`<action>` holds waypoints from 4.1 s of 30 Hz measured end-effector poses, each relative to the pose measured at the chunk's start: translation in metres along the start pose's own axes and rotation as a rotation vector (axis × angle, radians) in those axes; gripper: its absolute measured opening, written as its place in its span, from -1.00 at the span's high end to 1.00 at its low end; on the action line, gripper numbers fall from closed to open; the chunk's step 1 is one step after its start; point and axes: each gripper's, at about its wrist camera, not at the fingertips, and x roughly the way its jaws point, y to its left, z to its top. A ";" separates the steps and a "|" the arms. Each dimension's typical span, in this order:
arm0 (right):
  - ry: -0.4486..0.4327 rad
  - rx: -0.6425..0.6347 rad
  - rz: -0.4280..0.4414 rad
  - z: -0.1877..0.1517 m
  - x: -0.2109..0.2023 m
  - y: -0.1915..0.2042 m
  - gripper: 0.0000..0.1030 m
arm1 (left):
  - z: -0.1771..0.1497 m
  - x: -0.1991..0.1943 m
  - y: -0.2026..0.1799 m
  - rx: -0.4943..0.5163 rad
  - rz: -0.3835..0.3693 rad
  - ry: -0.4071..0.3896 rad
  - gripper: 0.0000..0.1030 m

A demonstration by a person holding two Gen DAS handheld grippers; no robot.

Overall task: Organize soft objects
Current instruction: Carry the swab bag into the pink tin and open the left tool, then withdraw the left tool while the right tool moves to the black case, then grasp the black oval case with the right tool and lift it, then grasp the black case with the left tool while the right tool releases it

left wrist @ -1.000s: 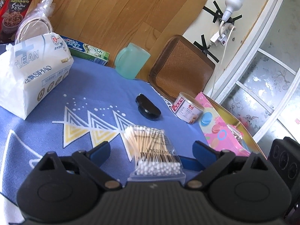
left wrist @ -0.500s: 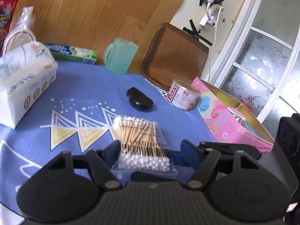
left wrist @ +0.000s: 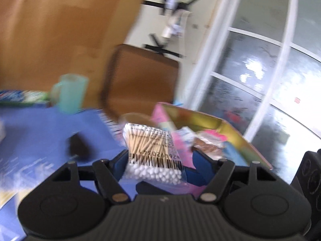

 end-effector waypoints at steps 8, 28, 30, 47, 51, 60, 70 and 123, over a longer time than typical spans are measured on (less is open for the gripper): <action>-0.045 0.067 -0.268 -0.005 -0.039 -0.075 0.13 | 0.019 0.085 -0.085 0.150 -0.147 0.056 -0.71; -0.088 0.136 -0.201 -0.003 -0.022 -0.069 -0.36 | -0.009 0.003 0.009 -0.029 0.140 -0.057 -0.86; -0.053 0.129 -0.122 0.001 -0.005 -0.055 -0.34 | -0.017 -0.013 0.041 -0.080 0.246 -0.056 -0.86; 0.343 0.095 -0.007 0.015 0.192 0.006 -0.36 | -0.052 -0.064 0.139 -0.242 0.456 -0.096 -0.80; 0.332 0.058 0.014 0.012 0.183 0.011 0.00 | -0.051 -0.058 0.136 -0.253 0.445 -0.097 -0.81; 0.327 0.052 0.208 -0.007 0.109 0.034 -0.01 | -0.052 -0.056 0.137 -0.262 0.440 -0.084 -0.82; 0.279 -0.019 0.233 -0.020 0.078 0.048 -0.02 | -0.052 -0.054 0.135 -0.248 0.450 -0.070 -0.84; 0.275 -0.003 0.234 -0.021 0.079 0.051 -0.09 | -0.052 -0.052 0.132 -0.231 0.449 -0.062 -0.90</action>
